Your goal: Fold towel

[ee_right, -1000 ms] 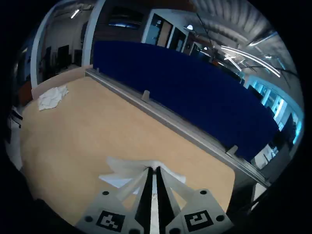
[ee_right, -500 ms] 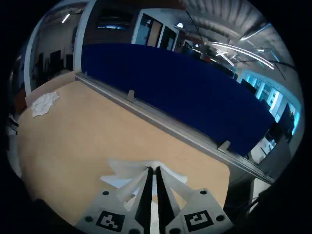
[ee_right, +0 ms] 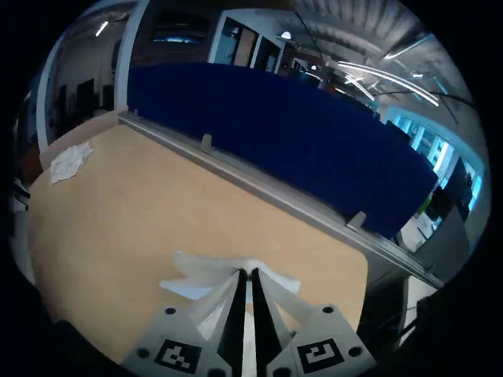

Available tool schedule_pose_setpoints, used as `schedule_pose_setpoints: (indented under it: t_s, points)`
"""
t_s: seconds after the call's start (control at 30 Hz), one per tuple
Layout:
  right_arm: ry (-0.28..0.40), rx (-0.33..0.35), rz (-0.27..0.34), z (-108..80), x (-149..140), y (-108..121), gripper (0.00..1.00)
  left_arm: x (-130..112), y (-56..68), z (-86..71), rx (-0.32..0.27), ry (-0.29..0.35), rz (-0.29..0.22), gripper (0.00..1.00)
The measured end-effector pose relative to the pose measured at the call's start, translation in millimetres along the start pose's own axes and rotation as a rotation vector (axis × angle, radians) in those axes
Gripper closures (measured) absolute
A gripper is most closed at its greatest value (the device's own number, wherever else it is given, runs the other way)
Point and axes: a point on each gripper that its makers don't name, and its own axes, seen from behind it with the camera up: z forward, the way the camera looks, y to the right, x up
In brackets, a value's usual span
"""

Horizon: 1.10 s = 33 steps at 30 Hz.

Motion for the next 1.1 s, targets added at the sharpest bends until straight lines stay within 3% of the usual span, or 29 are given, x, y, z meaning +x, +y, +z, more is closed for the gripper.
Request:
schedule_pose_setpoints:
  t_s: [0.17, 0.57, 1.1]
  points:
    - [-0.024, -0.013, 0.041, -10.4, -30, 1, 0.94, 3, 5.1, 3.5, -0.01, -0.001, 0.007, 0.03]
    - [-0.154, -0.07, 0.159, -24.8, -138, 4, 0.94, 2, 7.8, 6.8, -0.018, -0.017, 0.032, 0.04]
    - [-0.265, -0.162, 0.32, -23.9, -217, -1, 0.94, -2, 10.3, 6.5, -0.019, -0.024, 0.049, 0.03]
